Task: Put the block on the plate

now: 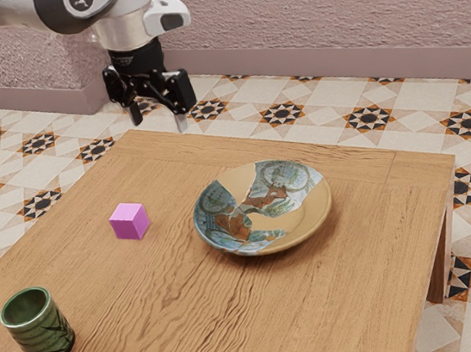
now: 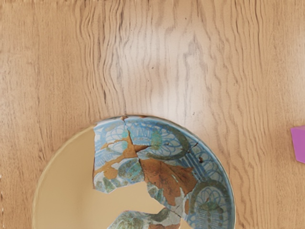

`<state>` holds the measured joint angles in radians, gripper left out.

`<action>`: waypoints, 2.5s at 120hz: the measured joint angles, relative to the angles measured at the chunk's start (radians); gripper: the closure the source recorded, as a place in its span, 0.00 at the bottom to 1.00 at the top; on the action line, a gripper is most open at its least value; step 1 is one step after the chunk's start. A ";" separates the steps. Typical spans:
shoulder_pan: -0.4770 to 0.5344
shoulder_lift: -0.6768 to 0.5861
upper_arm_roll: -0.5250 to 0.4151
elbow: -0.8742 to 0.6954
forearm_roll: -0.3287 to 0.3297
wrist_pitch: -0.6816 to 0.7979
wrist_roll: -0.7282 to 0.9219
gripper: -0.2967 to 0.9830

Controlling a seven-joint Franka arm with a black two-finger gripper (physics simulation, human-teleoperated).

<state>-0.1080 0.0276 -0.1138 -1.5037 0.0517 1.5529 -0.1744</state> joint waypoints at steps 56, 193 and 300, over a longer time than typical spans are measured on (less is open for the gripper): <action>0.080 0.060 0.069 0.023 0.034 -0.013 0.000 0.23; 0.324 0.487 0.138 0.003 -0.027 0.427 0.133 0.23; 0.361 0.633 0.138 0.000 -0.069 0.545 0.174 0.23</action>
<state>0.2533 0.6603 0.0245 -1.5037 -0.0168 2.0977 -0.0002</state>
